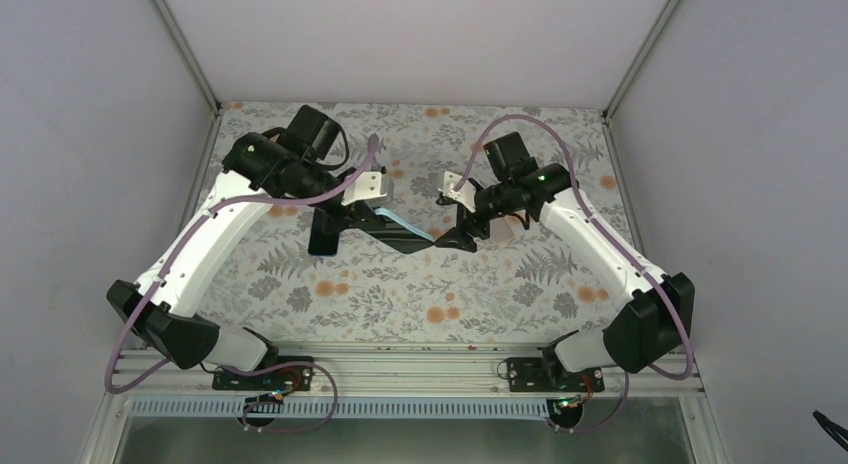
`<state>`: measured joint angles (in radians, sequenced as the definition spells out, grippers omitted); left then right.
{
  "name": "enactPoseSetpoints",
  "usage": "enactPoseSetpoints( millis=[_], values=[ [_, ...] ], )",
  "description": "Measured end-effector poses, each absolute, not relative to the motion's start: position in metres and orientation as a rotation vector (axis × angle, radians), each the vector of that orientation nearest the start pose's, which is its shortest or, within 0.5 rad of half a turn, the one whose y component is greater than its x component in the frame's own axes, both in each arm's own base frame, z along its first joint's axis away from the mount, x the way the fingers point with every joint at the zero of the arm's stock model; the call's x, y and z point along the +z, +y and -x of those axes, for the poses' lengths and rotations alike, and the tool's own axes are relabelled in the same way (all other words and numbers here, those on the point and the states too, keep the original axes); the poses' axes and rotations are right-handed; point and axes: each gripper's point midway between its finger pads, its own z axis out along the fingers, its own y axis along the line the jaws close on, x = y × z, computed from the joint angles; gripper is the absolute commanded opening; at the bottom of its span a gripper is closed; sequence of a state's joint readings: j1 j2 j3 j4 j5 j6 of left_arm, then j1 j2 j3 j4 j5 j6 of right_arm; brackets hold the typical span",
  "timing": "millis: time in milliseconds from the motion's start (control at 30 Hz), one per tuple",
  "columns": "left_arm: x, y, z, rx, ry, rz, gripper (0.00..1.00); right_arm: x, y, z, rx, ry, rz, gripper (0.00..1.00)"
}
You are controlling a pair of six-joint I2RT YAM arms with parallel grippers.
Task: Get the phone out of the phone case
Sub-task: Remove the phone case from the phone.
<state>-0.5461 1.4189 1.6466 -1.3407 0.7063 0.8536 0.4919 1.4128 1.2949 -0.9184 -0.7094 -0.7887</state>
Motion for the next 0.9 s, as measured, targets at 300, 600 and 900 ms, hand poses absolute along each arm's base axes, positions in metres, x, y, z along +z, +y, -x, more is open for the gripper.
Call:
enactPoseSetpoints(
  millis=[300, 600, 900],
  values=[
    [0.304, -0.245, -0.202, -0.770, 1.763, -1.745, 0.02, 0.227, 0.261, -0.264, 0.713, 1.823, 1.562, 0.98],
    [0.312, -0.242, -0.219, -0.703, 1.737, -1.709, 0.02, 0.239, 0.270, -0.294, 0.646, 1.847, 1.497, 0.98],
    [0.322, -0.243, -0.244, -0.673, 1.736, -1.619, 0.02, 0.252, 0.283, -0.314, 0.649, 1.802, 1.453, 0.98]
  ],
)
